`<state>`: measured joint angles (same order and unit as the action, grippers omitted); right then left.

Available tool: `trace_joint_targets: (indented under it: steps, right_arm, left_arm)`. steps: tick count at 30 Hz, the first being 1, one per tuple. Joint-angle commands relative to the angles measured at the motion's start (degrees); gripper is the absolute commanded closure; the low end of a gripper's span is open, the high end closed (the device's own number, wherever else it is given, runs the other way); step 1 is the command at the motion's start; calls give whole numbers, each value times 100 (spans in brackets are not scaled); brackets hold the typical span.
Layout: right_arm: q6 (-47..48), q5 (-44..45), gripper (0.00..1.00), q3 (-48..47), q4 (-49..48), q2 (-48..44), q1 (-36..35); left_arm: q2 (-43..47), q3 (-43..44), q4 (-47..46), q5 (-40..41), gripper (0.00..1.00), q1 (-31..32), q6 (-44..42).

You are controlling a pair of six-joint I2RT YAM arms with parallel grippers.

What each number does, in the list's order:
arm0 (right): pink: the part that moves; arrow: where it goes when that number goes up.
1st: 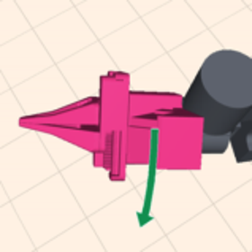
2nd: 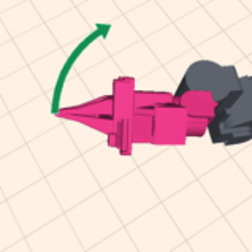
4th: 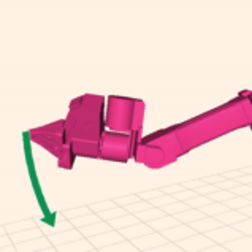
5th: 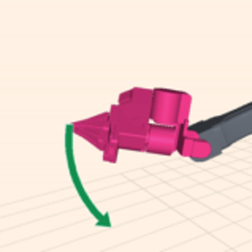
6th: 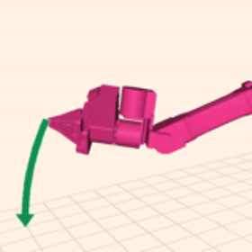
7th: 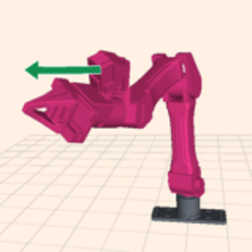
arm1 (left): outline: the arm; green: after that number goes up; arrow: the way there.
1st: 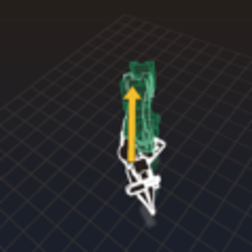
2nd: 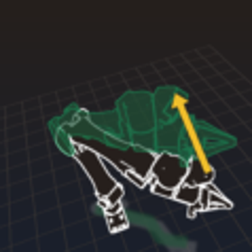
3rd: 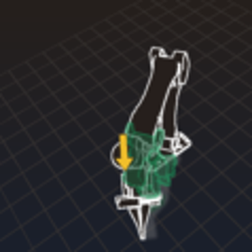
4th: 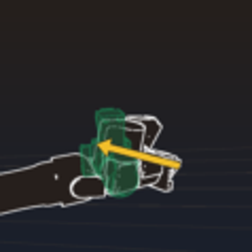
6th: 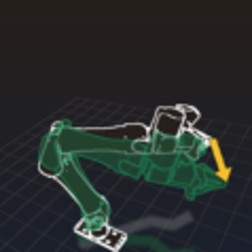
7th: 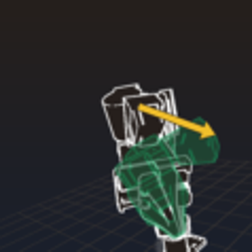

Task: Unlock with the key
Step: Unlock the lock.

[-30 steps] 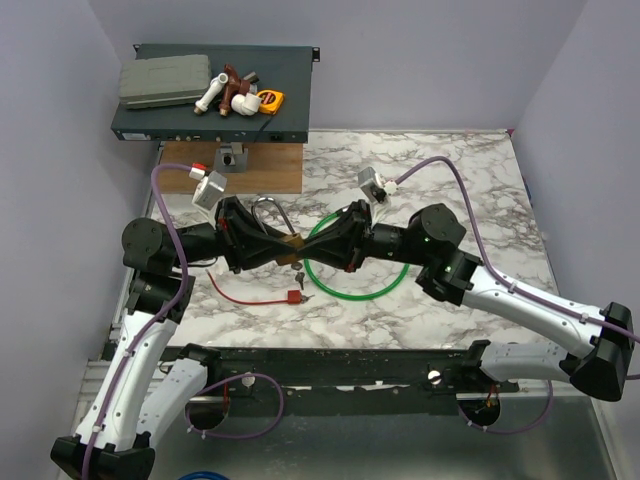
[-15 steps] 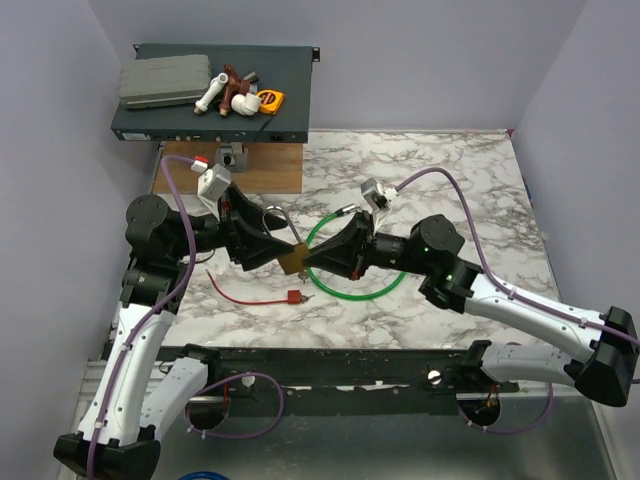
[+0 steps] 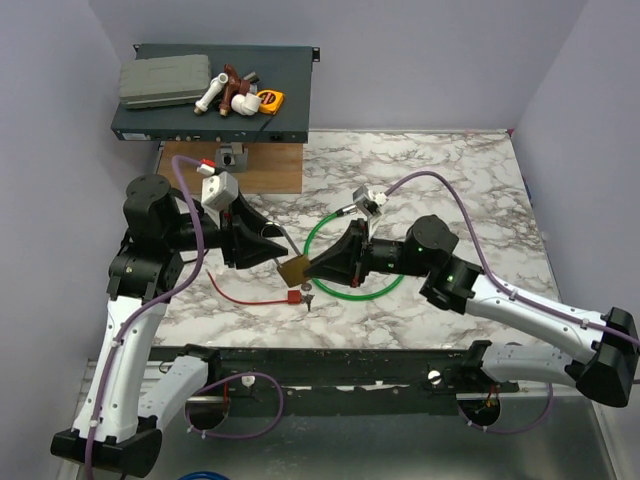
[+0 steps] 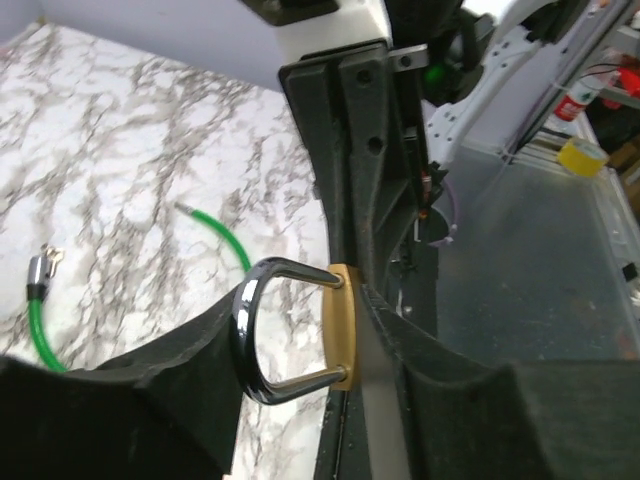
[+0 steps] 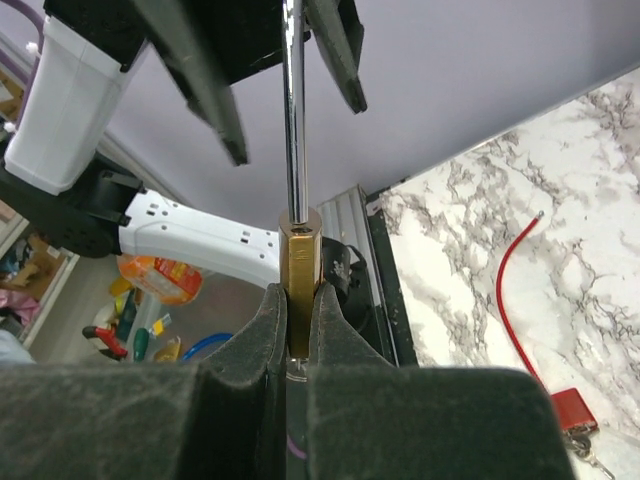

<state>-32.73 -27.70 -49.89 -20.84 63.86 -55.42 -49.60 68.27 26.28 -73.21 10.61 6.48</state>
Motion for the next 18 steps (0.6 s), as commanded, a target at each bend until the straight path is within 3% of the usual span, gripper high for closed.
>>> trace_joint_targets:
  steps: [1,3,10,14,16,18]
  right_arm:
    - [126,-210,99,-384,-174,136,13]
    - [213,-269,99,-483,-91,219,11]
    - [783,-314,99,-668,243,199,12]
    - [1094,-203,99,-876,671,190,8]
    - [1232,-145,99,-1037,961,178,12]
    - [1352,9,99,-1155,1197,135,11]
  left_arm:
    - [120,-304,-185,806,64,71,209]
    - [87,-355,-245,1161,72,74,494]
    - [7,-303,297,2817,82,90,1046]
    - [-80,-210,721,3391,86,222,809]
    - [-60,-151,903,3915,72,340,561]
    - [-32,-94,1016,4242,44,376,419]
